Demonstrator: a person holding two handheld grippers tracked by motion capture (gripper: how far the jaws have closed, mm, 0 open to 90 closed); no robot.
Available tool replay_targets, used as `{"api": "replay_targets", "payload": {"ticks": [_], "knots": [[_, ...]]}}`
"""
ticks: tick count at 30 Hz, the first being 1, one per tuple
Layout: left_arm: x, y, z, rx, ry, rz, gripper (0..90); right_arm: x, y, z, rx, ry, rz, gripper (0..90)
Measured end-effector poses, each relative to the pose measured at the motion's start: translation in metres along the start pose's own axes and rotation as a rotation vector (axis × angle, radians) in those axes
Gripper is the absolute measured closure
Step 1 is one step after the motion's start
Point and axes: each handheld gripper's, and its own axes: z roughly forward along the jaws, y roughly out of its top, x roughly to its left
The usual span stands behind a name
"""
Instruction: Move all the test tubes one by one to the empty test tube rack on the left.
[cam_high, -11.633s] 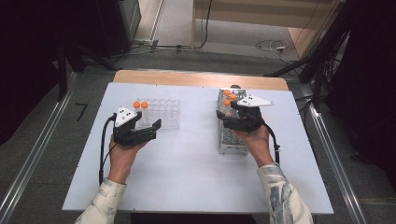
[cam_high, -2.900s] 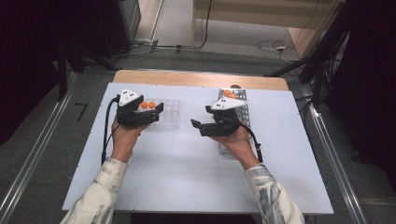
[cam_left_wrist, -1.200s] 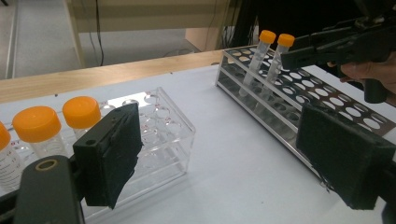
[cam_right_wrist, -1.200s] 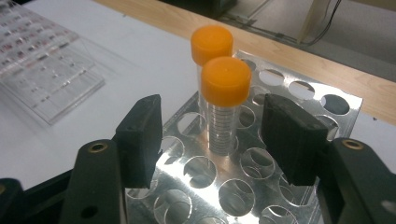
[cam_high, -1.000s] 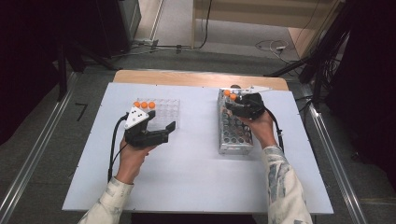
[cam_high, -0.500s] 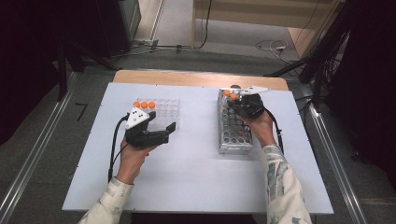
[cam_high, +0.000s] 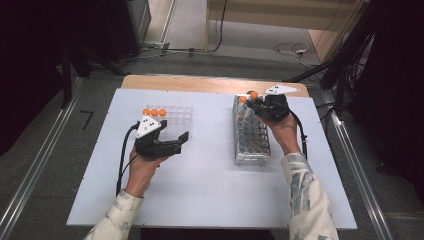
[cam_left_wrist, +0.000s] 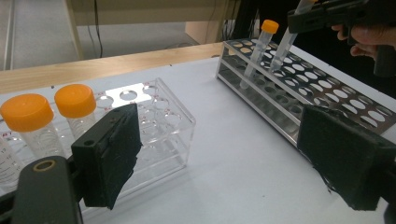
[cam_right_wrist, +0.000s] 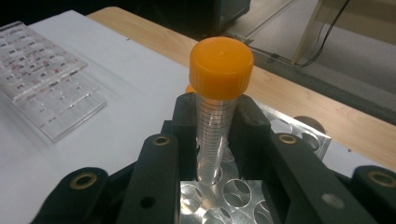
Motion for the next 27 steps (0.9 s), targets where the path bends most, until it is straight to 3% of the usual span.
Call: {"api": "replay_targets", "payload": {"ticks": [6, 15, 19, 27], "knots": [[0.0, 0.001, -0.001, -0.004, 0.005, 0.004, 13.8, 0.003, 0.008, -0.013, -0.028, 0.0, -0.008, 71.2], [0.0, 0.002, -0.004, -0.012, 0.01, 0.011, 14.0, 0.022, 0.013, -0.03, -0.042, 0.06, -0.009, 71.4], [0.0, 0.003, -0.005, -0.018, 0.021, 0.018, 14.2, 0.04, 0.016, -0.027, -0.031, 0.109, -0.038, 71.3], [-0.002, 0.006, -0.006, -0.028, 0.009, 0.019, 16.6, 0.09, 0.019, -0.01, -0.004, 0.223, -0.113, 71.3]]}}
